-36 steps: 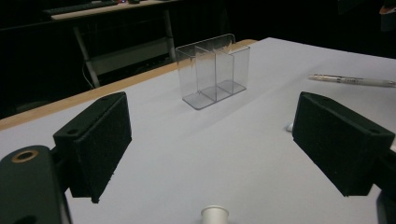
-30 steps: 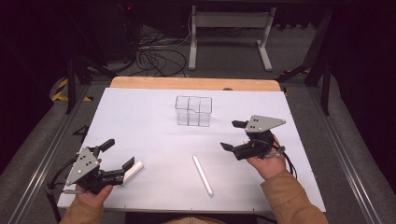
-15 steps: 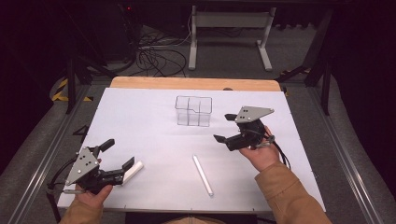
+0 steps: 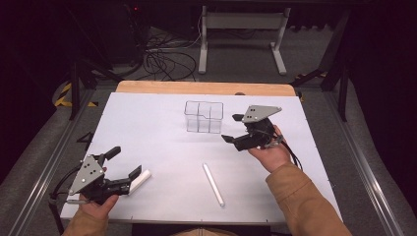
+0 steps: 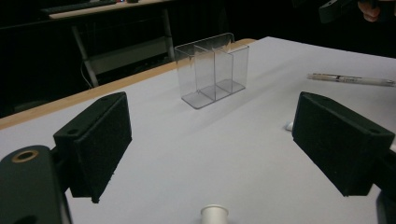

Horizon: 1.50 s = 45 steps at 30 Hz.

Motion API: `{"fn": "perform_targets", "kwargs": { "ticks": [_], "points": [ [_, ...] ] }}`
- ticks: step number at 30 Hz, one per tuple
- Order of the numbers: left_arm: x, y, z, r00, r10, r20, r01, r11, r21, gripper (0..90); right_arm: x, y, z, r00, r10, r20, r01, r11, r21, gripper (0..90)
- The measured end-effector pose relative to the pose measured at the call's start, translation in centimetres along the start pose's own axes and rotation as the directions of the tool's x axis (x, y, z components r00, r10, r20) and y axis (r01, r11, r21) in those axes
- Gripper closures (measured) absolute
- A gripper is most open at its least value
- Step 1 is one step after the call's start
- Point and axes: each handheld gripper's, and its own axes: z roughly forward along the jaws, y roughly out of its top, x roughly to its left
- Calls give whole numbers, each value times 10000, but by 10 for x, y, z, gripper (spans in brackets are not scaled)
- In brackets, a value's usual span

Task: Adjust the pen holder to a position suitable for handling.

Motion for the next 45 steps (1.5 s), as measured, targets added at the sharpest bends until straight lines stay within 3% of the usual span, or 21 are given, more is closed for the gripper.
{"fn": "perform_targets", "kwargs": {
  "ticks": [5,10,19,37,45],
  "points": [
    [0,0,0,10000,11,34,-11,10000,36,127,-3,2,3,9998,59,-187,-59,10000,11,270],
    [1,0,0,10000,19,9,-19,10000,19,127,-6,6,13,9986,-451,-264,460,9984,339,343],
    [1,0,0,10000,-4,9,4,10000,38,128,-12,11,33,9965,-803,-236,820,9934,804,408],
    [3,-1,-1,10000,14,-38,-13,9999,150,129,-26,14,76,9967,-729,-345,761,9919,1020,493],
    [2,-1,0,10000,4,-60,-3,9998,180,130,-30,12,96,9950,-896,-432,951,9841,1501,517]
  ]
}}
